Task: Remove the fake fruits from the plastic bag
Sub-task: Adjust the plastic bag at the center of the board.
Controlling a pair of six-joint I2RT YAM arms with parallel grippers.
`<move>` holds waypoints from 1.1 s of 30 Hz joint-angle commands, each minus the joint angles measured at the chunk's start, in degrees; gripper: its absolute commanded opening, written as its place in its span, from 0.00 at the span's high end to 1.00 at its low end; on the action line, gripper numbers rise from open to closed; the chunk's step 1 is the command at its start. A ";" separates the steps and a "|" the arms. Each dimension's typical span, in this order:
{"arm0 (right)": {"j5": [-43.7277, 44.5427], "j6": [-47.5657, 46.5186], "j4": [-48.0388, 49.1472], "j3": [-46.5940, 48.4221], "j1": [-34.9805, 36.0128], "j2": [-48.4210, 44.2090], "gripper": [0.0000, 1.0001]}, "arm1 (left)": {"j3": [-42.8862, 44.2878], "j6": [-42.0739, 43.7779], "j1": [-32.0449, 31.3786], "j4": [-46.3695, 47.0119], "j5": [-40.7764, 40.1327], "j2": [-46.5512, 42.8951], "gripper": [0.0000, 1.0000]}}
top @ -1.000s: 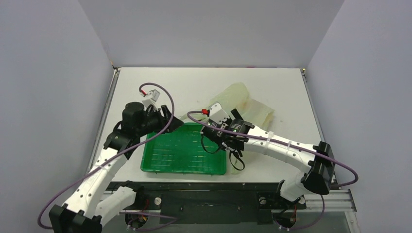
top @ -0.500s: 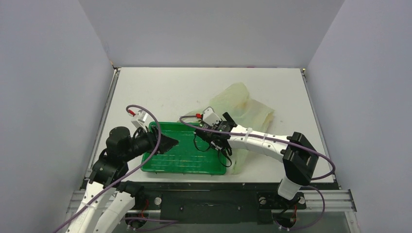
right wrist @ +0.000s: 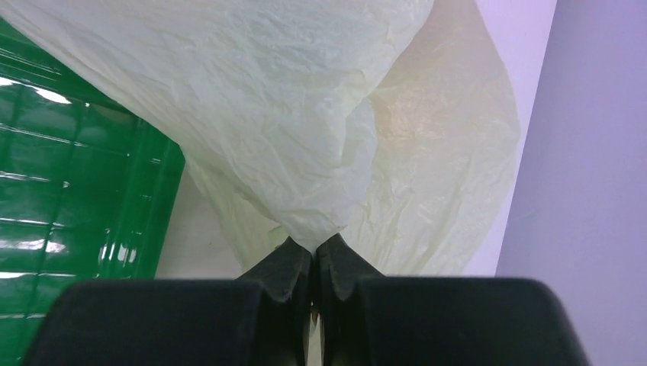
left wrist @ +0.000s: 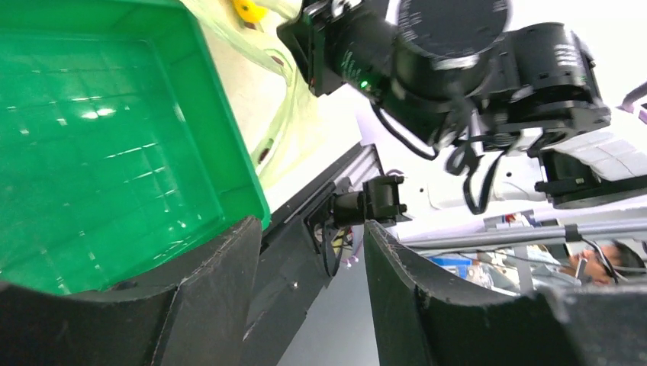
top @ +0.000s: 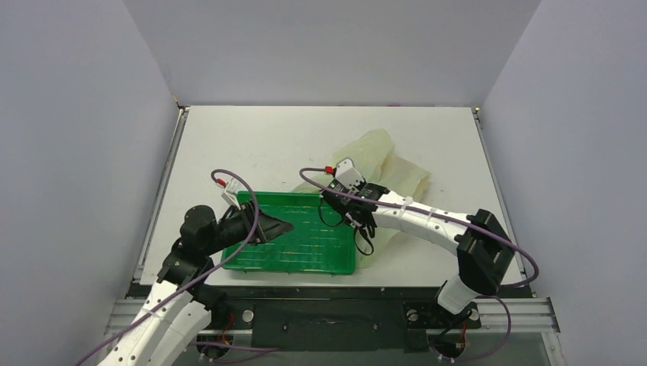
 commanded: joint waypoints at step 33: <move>-24.46 6.20 -3.60 -6.52 -4.08 -30.98 1.00 | 23.54 19.18 -34.59 56.86 -42.67 73.34 0.60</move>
